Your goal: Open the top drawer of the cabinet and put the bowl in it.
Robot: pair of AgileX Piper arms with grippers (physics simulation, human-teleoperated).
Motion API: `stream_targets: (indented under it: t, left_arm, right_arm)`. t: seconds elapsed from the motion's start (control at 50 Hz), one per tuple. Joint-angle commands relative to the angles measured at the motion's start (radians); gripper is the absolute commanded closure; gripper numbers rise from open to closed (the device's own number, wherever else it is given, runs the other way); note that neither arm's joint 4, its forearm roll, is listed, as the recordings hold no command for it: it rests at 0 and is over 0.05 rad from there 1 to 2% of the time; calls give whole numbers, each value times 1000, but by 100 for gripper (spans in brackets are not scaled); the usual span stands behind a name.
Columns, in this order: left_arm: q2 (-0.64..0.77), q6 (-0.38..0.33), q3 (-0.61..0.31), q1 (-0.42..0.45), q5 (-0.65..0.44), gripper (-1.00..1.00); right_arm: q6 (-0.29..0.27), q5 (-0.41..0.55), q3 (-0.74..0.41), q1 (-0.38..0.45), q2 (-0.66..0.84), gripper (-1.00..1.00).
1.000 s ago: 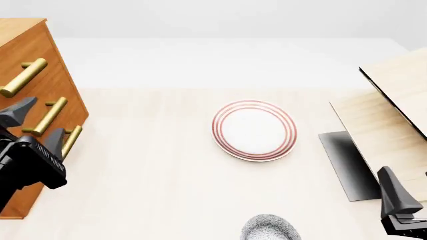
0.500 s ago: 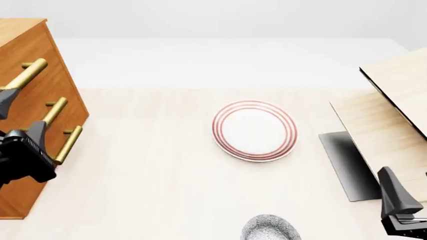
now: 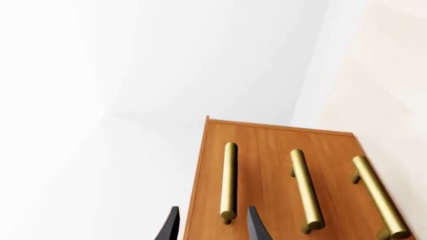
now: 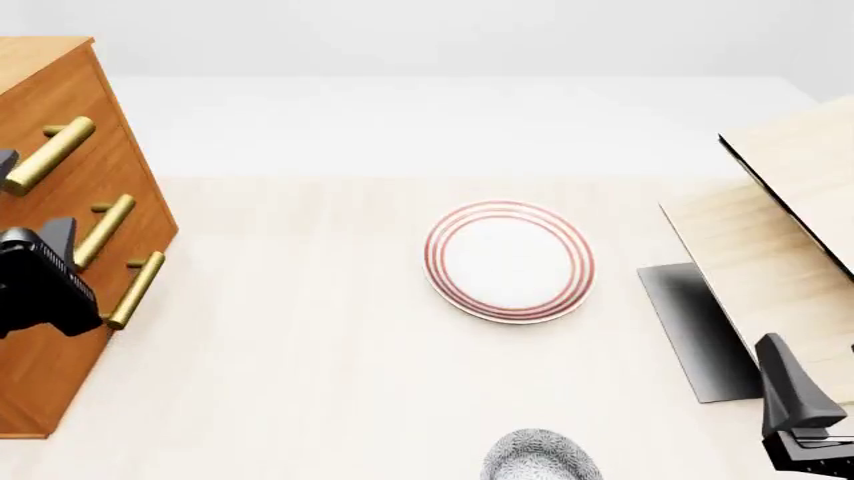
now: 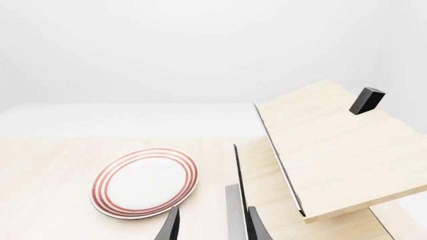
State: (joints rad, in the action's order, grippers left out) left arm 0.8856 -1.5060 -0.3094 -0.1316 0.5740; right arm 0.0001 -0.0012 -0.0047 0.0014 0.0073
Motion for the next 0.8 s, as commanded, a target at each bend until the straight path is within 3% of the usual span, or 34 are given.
stream_targets:
  t: [0.02,0.38,0.8]
  left_arm:
    - [64,14,-32,-5,21,-100]
    - [185,21,-62,-41,99,-100]
    - [255,39,-99,-84,107,-100]
  right_arm:
    - [-1,0,0,0,-1,-100]
    - [0,0,0,0,-1,-100]
    - [0,0,0,0,-1,-100]
